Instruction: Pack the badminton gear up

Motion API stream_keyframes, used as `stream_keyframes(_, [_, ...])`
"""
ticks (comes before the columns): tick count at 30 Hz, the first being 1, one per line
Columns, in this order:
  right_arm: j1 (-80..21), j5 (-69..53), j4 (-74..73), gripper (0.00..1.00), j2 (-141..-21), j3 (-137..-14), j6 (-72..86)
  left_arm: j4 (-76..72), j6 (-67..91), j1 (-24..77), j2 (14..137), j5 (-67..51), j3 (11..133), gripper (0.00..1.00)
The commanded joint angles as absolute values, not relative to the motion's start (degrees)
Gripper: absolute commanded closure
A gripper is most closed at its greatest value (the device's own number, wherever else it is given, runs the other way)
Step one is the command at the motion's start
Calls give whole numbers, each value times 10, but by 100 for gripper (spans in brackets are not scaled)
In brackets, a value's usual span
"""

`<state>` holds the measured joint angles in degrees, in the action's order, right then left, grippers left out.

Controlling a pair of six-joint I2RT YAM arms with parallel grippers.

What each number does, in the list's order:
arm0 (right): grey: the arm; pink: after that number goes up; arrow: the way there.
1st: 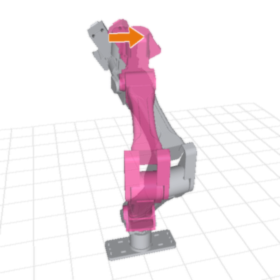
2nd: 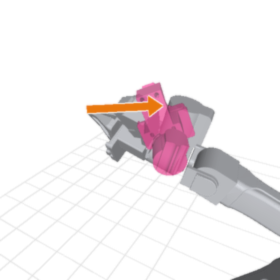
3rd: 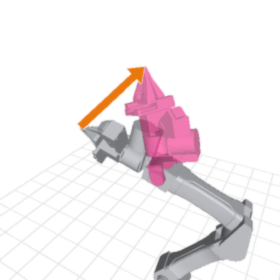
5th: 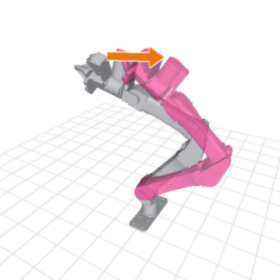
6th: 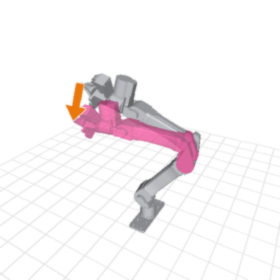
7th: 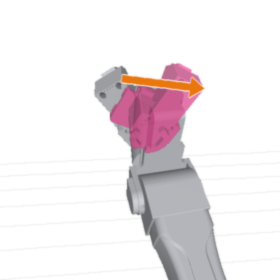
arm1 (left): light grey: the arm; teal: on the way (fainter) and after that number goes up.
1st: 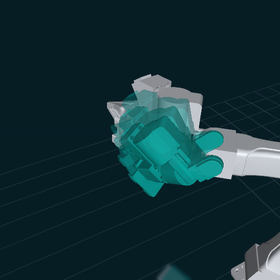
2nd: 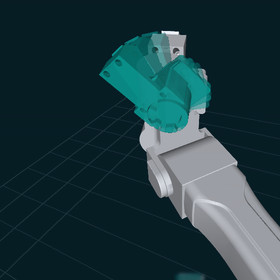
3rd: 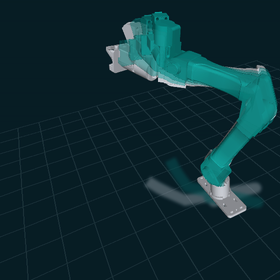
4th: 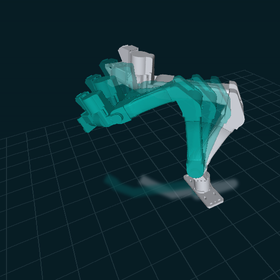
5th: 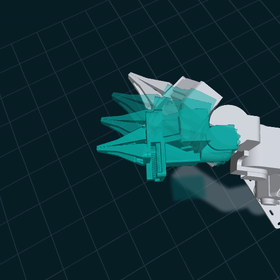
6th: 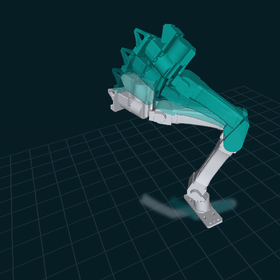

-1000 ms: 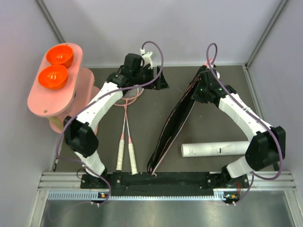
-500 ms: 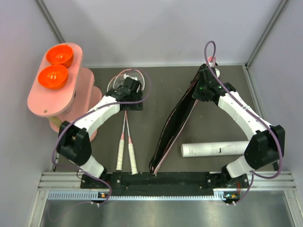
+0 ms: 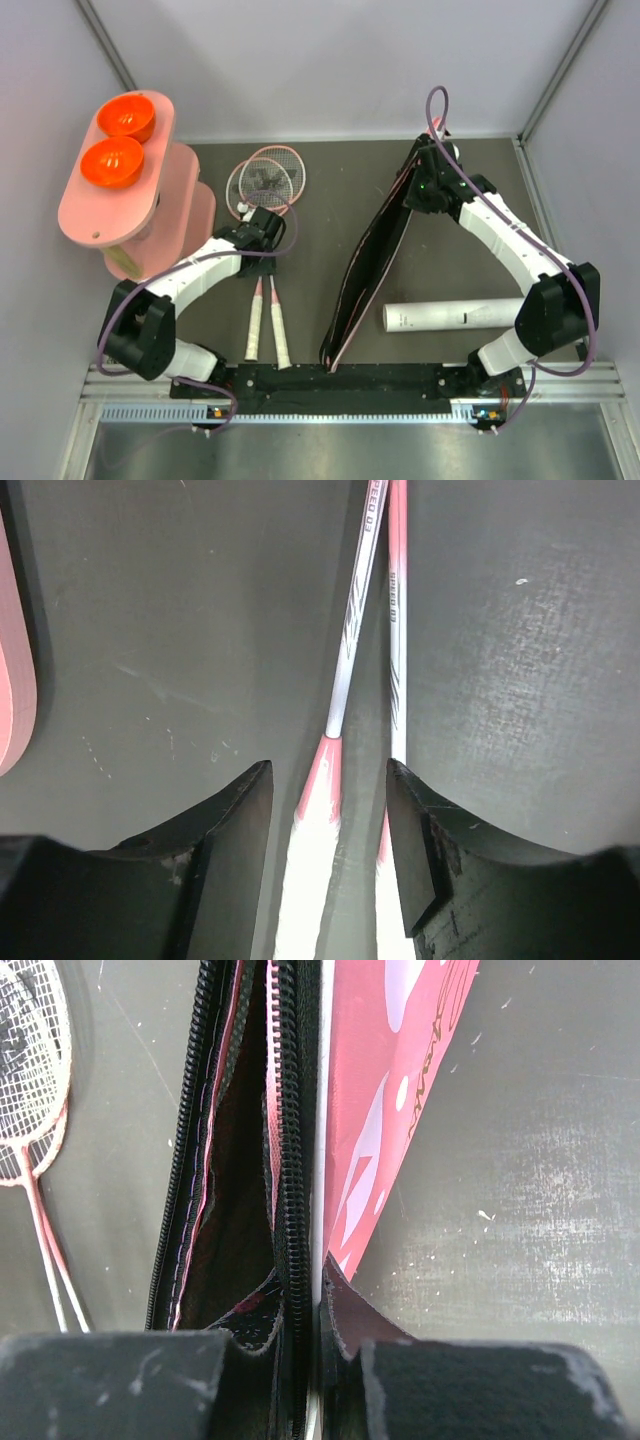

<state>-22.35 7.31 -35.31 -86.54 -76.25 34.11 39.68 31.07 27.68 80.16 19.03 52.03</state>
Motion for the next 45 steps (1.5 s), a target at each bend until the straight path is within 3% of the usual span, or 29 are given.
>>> stream_keyframes(1, [-228, 68, -311, 100, -858, -770, 328, 371, 325, 274, 829, 211, 514, 47])
stream_keyframes(12, [-228, 73, -309, 100, -840, -753, 324, 334, 306, 238, 924, 187, 532, 51])
stream_keyframes(15, [-229, 74, -308, 100, -842, -754, 324, 315, 296, 231, 938, 138, 525, 63])
stream_keyframes(16, [-229, 75, -307, 100, -843, -754, 324, 312, 294, 230, 942, 129, 526, 77])
stream_keyframes(21, [-228, 69, -301, 100, -853, -756, 324, 330, 292, 229, 948, 142, 532, 89])
stream_keyframes(22, [-229, 70, -301, 100, -855, -757, 323, 334, 292, 229, 941, 150, 533, 100])
stream_keyframes(29, [-229, 84, -301, 100, -878, -773, 319, 388, 264, 260, 784, 238, 561, 100])
stream_keyframes(34, [-229, 109, -302, 100, -905, -806, 314, 414, 186, 315, 694, 183, 606, 100])
stream_keyframes(39, [-217, 123, -311, 100, -952, -853, 311, 431, 160, 384, 639, 163, 639, 100])
stream_keyframes(45, [-192, 153, -379, 100, -1005, -949, 350, 454, 120, 493, 616, 264, 663, 100])
